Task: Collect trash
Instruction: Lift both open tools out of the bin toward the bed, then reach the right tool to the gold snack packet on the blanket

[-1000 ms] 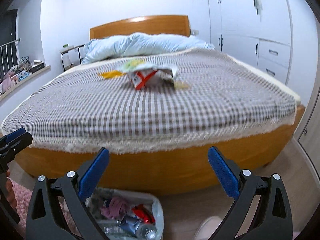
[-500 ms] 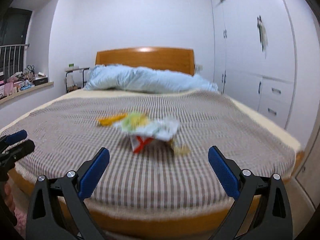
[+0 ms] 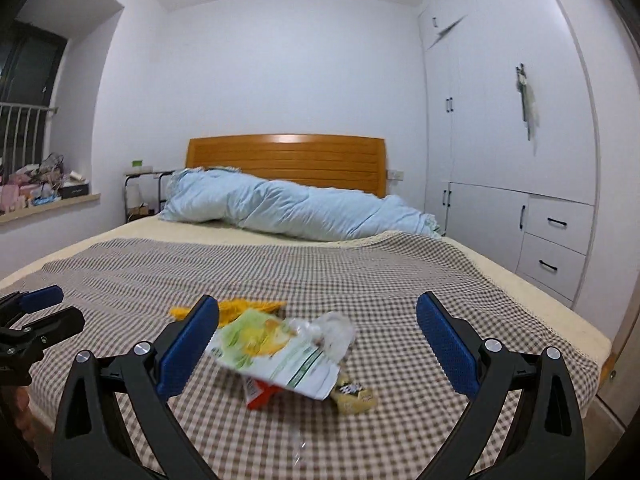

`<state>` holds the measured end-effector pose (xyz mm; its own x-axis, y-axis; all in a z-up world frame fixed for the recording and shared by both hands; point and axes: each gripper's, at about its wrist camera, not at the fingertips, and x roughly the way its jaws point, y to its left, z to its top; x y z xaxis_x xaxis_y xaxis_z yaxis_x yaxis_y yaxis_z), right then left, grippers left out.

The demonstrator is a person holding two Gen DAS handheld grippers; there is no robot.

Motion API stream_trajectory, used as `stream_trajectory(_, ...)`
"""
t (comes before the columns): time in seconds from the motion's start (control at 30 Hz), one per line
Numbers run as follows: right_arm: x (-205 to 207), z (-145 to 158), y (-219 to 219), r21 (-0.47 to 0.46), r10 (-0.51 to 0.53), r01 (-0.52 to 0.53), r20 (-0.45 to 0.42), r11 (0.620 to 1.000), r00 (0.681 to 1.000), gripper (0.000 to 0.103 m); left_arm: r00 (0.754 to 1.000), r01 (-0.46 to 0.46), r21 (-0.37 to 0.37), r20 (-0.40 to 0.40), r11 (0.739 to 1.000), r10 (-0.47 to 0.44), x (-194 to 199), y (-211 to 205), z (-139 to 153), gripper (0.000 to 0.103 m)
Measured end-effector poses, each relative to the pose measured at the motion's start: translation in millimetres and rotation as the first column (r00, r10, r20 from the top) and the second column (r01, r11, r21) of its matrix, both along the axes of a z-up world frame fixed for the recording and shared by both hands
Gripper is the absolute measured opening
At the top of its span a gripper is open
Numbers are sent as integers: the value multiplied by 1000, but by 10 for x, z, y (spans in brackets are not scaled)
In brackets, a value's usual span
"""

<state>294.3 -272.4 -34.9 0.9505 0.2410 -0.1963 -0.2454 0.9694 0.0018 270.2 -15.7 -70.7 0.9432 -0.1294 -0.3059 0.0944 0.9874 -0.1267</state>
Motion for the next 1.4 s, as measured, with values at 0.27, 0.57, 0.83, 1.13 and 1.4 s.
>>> stream_trajectory(0.27, 382, -118, -148, 83, -36, 41, -58, 996, 998, 95, 999, 0, 16, -42, 1000, 1, 446, -42, 8, 96)
stream_trajectory(0.57, 530, -314, -191, 70, -105, 117, -153, 991, 983, 95, 995, -18, 10, -98, 1000, 19, 596, 41, -219, 96)
stream_trajectory(0.83, 727, -483, -367, -85, -247, 233, -243, 969, 938, 95, 991, -17, -16, -136, 1000, 14, 610, 26, -347, 96)
stream_trajectory(1.13, 993, -1027, -109, -261, -129, 8, -451, 965, 883, 95, 986, -20, -51, -169, 999, 11, 754, -47, -427, 96)
stream_trajectory(1.4, 1306, -1299, -20, -258, -132, -10, -529, 966, 838, 95, 984, -5, -77, -179, 997, -9, 835, -86, -468, 96)
